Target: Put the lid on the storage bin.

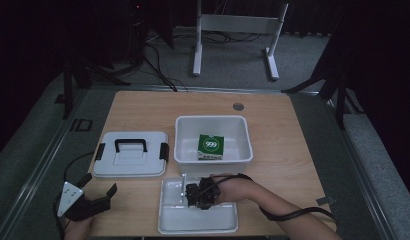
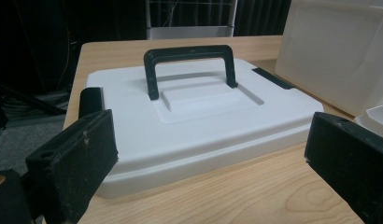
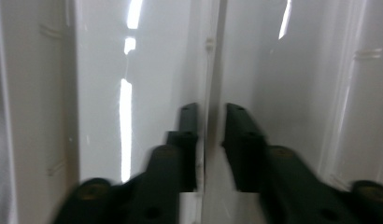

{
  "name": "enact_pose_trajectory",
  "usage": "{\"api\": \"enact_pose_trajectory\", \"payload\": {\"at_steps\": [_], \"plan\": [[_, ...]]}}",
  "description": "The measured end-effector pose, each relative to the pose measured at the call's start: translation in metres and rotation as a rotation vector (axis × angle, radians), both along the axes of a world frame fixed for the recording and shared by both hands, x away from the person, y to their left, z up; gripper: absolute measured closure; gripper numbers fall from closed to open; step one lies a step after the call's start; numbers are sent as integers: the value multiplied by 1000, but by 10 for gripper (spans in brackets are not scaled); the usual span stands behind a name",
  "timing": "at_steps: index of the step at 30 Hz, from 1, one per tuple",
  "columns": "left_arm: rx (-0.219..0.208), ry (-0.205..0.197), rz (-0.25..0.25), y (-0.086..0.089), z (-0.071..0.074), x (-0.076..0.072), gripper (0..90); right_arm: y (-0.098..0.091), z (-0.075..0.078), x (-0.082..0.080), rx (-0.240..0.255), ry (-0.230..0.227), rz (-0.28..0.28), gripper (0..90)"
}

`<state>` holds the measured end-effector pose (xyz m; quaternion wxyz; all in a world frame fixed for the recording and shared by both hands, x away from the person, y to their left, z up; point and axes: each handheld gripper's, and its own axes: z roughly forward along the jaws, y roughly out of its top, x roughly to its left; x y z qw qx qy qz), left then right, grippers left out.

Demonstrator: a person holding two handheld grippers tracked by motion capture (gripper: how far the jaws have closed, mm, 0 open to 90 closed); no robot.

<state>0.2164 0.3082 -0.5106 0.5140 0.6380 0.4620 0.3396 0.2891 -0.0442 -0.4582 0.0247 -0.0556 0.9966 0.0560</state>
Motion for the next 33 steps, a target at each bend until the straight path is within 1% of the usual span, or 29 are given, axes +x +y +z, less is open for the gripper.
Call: {"api": "enact_pose_trajectory", "payload": {"at_steps": [2,3,5,6,8,9,10,11,13,14,15,16,17,18,19,22,24,25,27,29,32,33], "plan": [[-1,1,2,0,0,0,23,1,-3,-1,-13,0,-2,807],[-1,0,1,0,0,0,23,1,-4,-3,-17,-13,6,833],[1,0,3,0,0,0,23,3,-4,-3,-14,-3,-9,846],[2,0,2,0,0,0,22,4,-4,-4,-14,-16,-7,881],[2,0,3,0,0,0,22,5,-4,-5,-15,-20,-11,884],[1,0,2,0,0,0,22,6,-4,-6,-11,-22,-26,887],[1,0,2,0,0,0,22,6,-4,-8,-10,-33,-18,891],[1,1,2,0,0,0,22,6,-4,-7,-6,-22,-18,891],[-1,0,1,0,0,0,22,5,-2,-8,-13,-16,-10,891],[-1,0,1,0,0,0,23,5,1,-8,-14,-1,-13,891],[-1,1,1,0,0,0,23,4,4,-9,-5,6,-13,892],[0,1,0,0,0,0,22,3,8,-10,1,-6,-12,891],[0,1,0,0,0,0,23,2,13,-12,-7,-9,-12,891],[0,1,0,0,0,0,22,2,18,-14,0,-15,-2,891],[1,1,0,0,0,0,22,0,24,-15,17,-13,0,891],[3,0,1,0,0,0,22,-4,39,-19,32,-6,10,891],[1,2,1,0,0,0,22,-7,48,-21,49,11,14,891],[2,1,1,0,0,0,22,-9,54,-23,47,13,14,891],[4,1,3,0,0,0,22,-11,62,-26,46,-5,19,891],[4,2,2,0,0,0,22,-14,71,-28,47,-2,15,891],[2,2,1,0,0,0,22,-18,85,-29,59,1,20,891],[2,2,1,0,0,0,22,-20,89,-29,70,2,20,891]]}}
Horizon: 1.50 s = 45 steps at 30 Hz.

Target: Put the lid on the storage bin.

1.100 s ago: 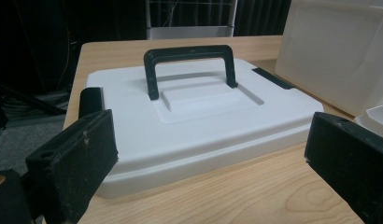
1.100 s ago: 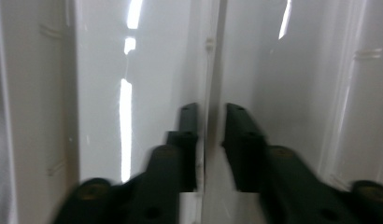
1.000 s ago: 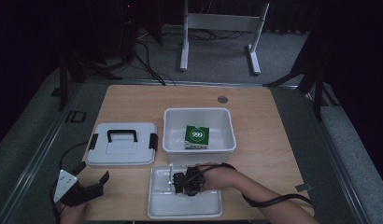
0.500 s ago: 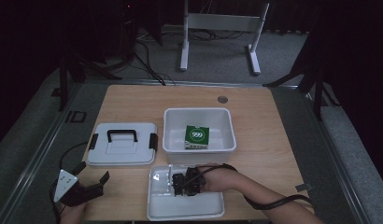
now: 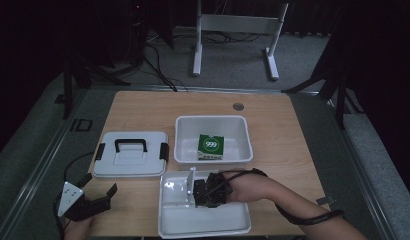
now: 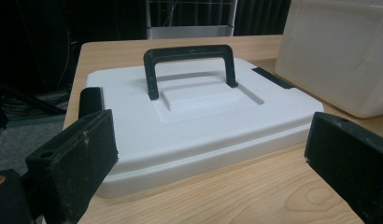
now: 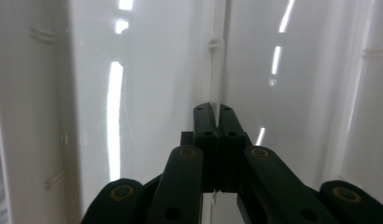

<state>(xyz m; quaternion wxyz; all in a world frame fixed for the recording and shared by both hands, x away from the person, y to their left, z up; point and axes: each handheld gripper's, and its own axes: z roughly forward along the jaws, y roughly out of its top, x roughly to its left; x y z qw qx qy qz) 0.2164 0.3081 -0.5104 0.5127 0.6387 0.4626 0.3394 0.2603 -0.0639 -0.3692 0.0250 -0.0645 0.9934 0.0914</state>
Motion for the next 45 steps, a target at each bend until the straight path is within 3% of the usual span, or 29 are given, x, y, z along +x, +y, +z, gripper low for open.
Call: {"api": "enact_pose_trajectory", "payload": {"at_steps": [2,12,19,26,28,36,45], "plan": [[0,0,0,0,0,0,22,-3,8,2,7,5,-6,891],[-5,-1,1,0,0,0,22,-14,38,11,23,-54,-10,891],[0,-1,0,0,0,0,22,-21,51,31,25,-92,-33,891],[0,-2,2,0,0,0,22,-26,61,59,60,-68,-40,890],[-2,-2,1,0,0,0,23,-28,61,69,58,-90,-49,890],[-2,-1,-1,0,0,0,22,-37,58,106,21,-82,-90,891],[1,0,0,0,0,0,23,-37,48,139,-6,-81,-98,891]]}}
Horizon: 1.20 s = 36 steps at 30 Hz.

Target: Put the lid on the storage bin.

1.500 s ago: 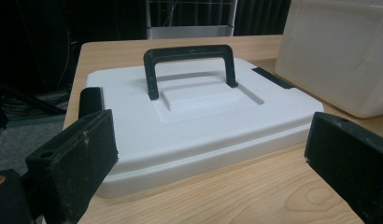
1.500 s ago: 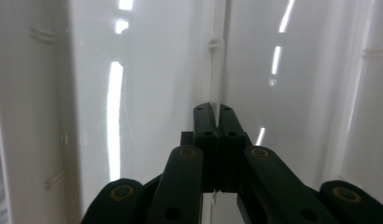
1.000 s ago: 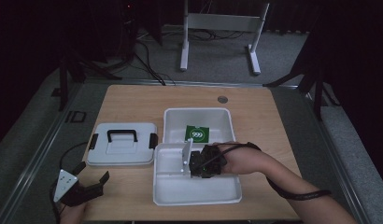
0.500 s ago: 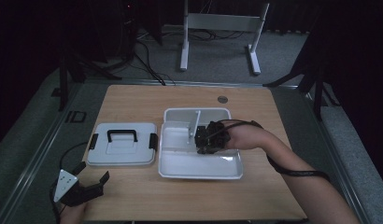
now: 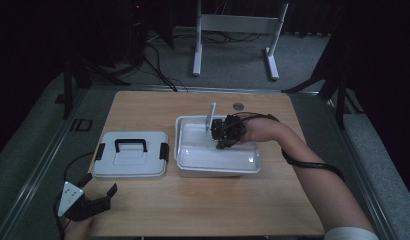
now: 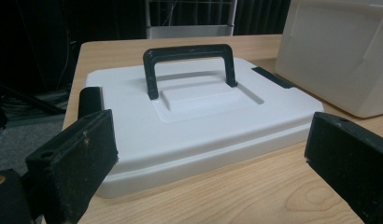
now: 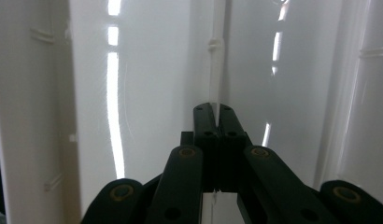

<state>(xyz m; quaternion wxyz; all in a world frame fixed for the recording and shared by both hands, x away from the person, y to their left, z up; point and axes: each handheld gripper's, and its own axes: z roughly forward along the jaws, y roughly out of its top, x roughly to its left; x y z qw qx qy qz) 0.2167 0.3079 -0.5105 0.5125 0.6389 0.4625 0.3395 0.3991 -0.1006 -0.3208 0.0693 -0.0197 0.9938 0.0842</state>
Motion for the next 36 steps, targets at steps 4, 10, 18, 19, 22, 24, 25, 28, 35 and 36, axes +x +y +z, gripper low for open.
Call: {"api": "enact_pose_trajectory", "payload": {"at_steps": [4,10,18,19,22,24,25,28,35,36], "plan": [[0,-1,-1,0,0,0,23,4,-6,14,-24,-3,-12,890],[-3,0,-2,0,0,0,23,12,-8,29,-34,23,-18,890],[-6,-2,-2,0,0,0,23,15,-10,45,-30,34,-25,890],[-6,-1,-3,0,0,0,23,16,-10,45,-30,35,-25,889],[-4,-1,-2,1,0,0,23,17,-11,46,-32,42,-20,889],[-4,0,-1,0,0,0,22,18,-11,47,-34,34,-10,888],[-4,1,-1,1,0,0,23,18,-12,47,-32,36,-17,887],[-4,1,0,0,0,0,23,18,-14,50,-23,36,-10,886],[-8,0,-1,1,0,0,22,20,-26,54,-36,49,4,886],[-8,0,-1,1,0,0,22,20,-26,54,-36,49,4,886]]}}
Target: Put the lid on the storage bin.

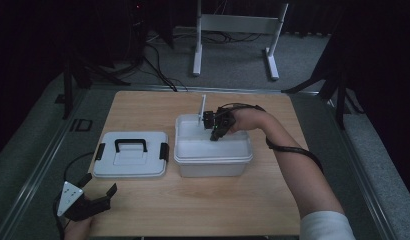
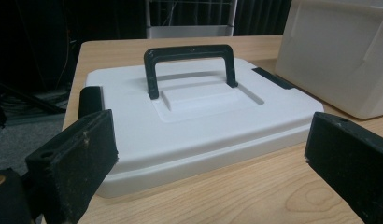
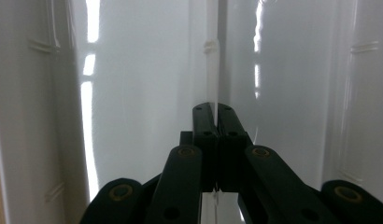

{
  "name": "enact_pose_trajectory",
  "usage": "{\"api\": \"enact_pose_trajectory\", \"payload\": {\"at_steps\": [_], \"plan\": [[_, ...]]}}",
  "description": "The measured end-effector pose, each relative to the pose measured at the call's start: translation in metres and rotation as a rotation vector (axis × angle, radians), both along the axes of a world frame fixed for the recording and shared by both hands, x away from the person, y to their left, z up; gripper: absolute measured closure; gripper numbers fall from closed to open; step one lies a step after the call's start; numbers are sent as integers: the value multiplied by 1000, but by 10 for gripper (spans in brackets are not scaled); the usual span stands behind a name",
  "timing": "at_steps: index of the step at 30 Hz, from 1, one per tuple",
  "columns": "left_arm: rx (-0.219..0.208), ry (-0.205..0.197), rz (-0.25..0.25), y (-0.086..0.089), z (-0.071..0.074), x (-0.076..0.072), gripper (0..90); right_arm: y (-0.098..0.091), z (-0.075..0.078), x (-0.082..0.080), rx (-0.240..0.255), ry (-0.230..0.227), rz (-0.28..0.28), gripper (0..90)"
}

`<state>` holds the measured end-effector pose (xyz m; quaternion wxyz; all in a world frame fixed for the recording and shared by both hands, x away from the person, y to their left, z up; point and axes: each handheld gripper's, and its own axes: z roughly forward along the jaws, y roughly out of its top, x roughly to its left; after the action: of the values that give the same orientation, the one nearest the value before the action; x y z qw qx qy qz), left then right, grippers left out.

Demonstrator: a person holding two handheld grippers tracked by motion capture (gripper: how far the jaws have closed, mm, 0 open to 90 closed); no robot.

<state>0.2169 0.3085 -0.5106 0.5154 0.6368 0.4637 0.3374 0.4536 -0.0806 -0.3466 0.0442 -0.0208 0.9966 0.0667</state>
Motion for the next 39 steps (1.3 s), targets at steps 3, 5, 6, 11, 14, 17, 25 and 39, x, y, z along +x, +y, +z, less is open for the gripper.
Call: {"api": "enact_pose_trajectory", "payload": {"at_steps": [3,5,6,11,14,17,25,39], "plan": [[0,0,0,0,0,0,23,-1,-2,3,13,12,6,885],[2,-1,1,0,0,0,23,-2,-3,3,18,16,1,885],[2,-1,1,0,0,0,22,-2,-3,3,18,16,1,885],[7,-2,0,0,0,0,23,-2,-3,1,11,7,-7,836],[9,-3,0,-1,0,0,23,-4,0,-3,-2,19,-21,750],[14,-8,-2,-1,0,-1,23,-8,2,-5,-12,23,-38,677],[42,-20,-9,-4,0,-3,40,-24,13,-18,-10,12,-109,456],[40,-16,1,-4,0,-3,23,-59,29,-45,-22,2,-167,315]]}}
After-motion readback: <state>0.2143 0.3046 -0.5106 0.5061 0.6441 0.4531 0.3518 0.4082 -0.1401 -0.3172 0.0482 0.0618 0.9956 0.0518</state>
